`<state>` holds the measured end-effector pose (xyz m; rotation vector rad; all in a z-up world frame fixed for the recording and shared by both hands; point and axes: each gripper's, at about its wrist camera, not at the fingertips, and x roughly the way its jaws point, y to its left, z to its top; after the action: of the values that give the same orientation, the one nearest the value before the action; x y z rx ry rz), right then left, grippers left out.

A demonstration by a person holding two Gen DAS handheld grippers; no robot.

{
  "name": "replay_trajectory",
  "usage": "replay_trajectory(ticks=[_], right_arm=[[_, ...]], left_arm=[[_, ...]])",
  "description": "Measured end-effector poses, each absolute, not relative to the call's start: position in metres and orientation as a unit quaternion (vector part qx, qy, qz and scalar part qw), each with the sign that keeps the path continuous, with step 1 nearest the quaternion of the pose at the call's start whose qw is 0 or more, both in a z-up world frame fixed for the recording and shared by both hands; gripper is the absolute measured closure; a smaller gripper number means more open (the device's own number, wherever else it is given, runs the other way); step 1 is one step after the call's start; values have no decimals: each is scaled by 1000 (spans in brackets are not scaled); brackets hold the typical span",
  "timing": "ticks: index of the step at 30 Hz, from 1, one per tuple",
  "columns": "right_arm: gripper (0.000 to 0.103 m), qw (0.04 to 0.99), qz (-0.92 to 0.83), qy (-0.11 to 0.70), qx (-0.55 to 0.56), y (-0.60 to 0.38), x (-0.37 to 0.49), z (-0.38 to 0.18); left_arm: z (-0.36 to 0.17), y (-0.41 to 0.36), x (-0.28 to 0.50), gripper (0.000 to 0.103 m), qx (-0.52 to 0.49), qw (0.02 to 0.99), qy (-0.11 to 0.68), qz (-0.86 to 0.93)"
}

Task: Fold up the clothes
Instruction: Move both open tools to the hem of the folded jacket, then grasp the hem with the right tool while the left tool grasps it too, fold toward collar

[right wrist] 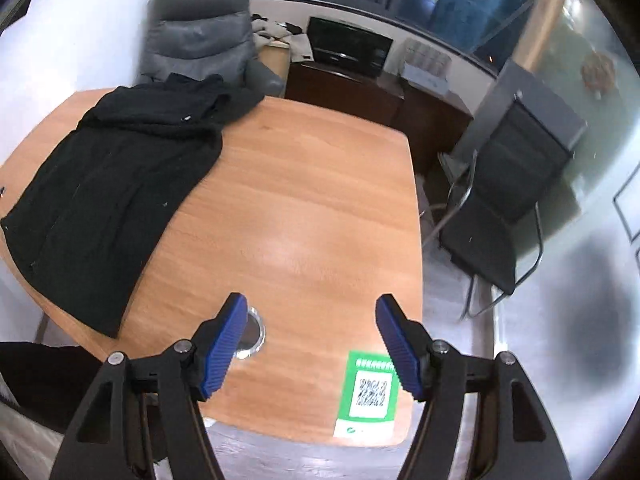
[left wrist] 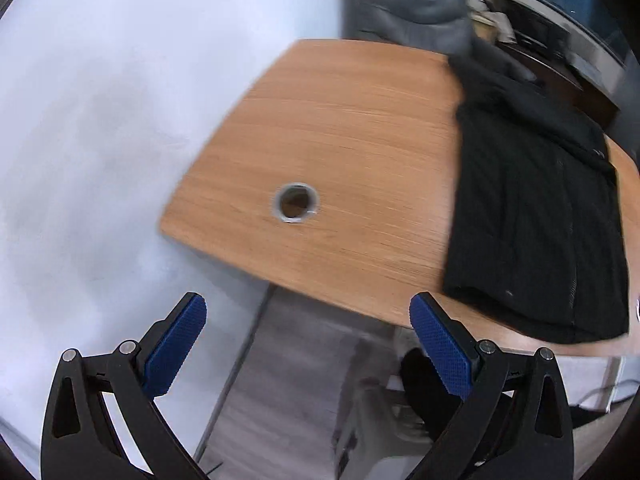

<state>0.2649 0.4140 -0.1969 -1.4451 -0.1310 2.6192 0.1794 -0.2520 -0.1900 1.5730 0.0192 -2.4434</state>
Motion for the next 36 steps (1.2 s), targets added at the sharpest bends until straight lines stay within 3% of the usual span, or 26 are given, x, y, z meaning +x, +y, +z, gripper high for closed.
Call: replay_trajectory(ticks=[6, 11, 15, 25, 27, 29, 36], right_arm=[[33, -16, 886, 47, -462, 359, 262, -259], [33, -76, 873, 110, -469, 325, 251, -301], [33, -96, 860, 135, -482, 316, 244, -319], [37, -147, 824, 195, -511, 294, 227, -362], [43, -161, 817, 201, -517, 288, 225, -364], [59, -184, 809, 192, -524, 277, 226, -367], [85, -193, 790, 224, -538, 275, 216, -376]], left_arm=[[-267, -189, 118, 1, 555, -42, 59, -829], [-318, -175, 73, 3, 595, -109, 90, -791], [-330, -176, 62, 3, 613, -153, 126, -765], [-348, -183, 51, 0, 651, -201, 129, -721], [-348, -185, 52, 0, 659, -203, 125, -714], [-347, -186, 51, 0, 667, -208, 116, -706], [-349, -184, 39, 1, 701, -231, 133, -661]])
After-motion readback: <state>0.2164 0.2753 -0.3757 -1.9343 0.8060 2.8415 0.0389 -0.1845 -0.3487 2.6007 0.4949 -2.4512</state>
